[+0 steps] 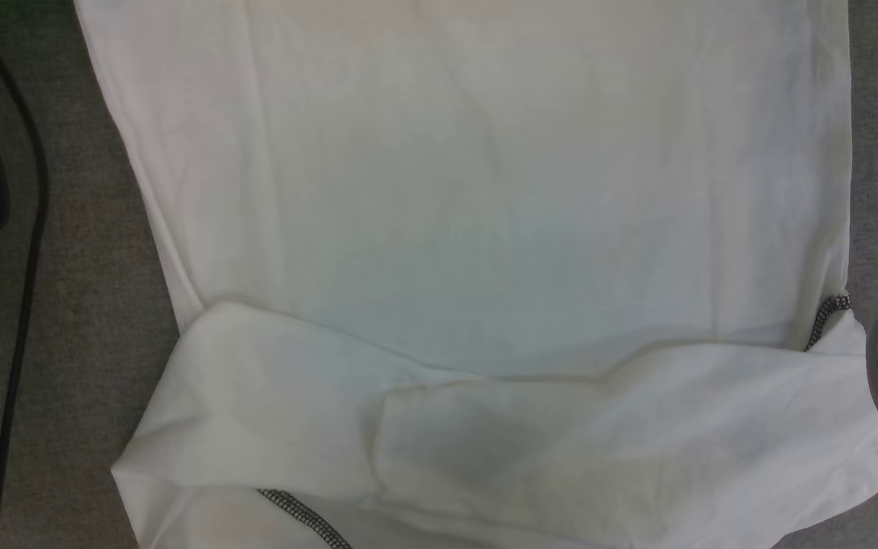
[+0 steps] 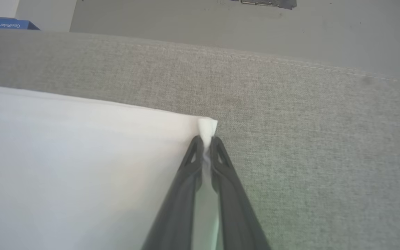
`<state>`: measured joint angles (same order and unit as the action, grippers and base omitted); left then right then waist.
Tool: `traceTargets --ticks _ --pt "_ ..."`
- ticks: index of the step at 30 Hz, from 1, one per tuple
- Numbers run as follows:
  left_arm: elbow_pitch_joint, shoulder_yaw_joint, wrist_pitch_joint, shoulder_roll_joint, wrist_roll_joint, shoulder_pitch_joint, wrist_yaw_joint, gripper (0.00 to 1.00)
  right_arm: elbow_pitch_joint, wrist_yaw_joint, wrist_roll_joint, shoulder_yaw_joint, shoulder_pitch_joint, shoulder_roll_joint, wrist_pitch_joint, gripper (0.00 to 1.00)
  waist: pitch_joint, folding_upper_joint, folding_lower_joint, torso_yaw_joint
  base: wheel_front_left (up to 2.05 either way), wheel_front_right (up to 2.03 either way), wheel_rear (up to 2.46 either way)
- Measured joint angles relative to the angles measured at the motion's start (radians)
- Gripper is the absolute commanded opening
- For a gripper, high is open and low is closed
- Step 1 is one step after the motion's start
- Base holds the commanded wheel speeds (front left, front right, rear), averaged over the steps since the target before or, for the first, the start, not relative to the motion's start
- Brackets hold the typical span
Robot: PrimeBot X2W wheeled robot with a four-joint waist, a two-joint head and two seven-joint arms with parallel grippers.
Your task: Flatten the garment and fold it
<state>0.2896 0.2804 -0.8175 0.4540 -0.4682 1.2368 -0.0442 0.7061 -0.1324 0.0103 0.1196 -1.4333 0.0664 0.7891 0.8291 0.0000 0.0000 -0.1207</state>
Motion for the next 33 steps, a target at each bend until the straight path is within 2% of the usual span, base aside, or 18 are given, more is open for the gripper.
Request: traceTargets --ticks 3,6,11,18,24,29,33 --pt "0.015 0.002 0.02 -0.001 -0.001 0.0 0.001 0.0 -0.013 0.0 0.031 -0.024 0.0 -0.007 0.005 0.0 -0.003 0.0 0.0 -0.002 0.0 0.0 0.0" --pt "0.026 0.003 0.076 0.003 0.011 0.0 0.004 0.0 -0.039 0.0 0.053 -0.033 0.002 -0.005 -0.047 0.0 -0.004 0.0 0.0 -0.006 0.0 0.0 0.0" --pt "0.056 0.003 0.252 0.018 0.073 0.001 0.002 0.0 -0.071 0.0 0.063 -0.039 0.002 -0.003 -0.195 0.0 -0.007 0.0 0.0001 -0.013 0.0 0.0 0.0" --pt "0.109 -0.006 0.498 0.018 0.116 0.023 -0.01 0.0 -0.057 0.0 0.057 -0.059 0.005 0.006 -0.366 0.0 -0.037 0.0 0.0001 -0.014 0.0 0.0 0.0" --pt "0.132 -0.029 0.678 0.01 0.095 -0.018 0.022 0.0 -0.046 0.0 -0.036 -0.142 0.081 0.038 -0.49 0.0 -0.096 0.0 0.0001 -0.009 0.0 0.0 0.0" --pt "0.102 -0.031 0.8 0.0 0.043 -0.181 0.081 0.0 -0.099 0.0 -0.146 -0.252 0.224 0.098 -0.575 0.0 -0.174 0.0 0.0 -0.002 0.0 0.0 0.0" --pt "0.029 -0.037 0.868 -0.01 -0.002 -0.35 0.095 0.0 -0.202 0.0 -0.247 -0.327 0.379 0.153 -0.614 0.0 -0.248 0.0 0.0 0.003 0.0 0.0 0.0"
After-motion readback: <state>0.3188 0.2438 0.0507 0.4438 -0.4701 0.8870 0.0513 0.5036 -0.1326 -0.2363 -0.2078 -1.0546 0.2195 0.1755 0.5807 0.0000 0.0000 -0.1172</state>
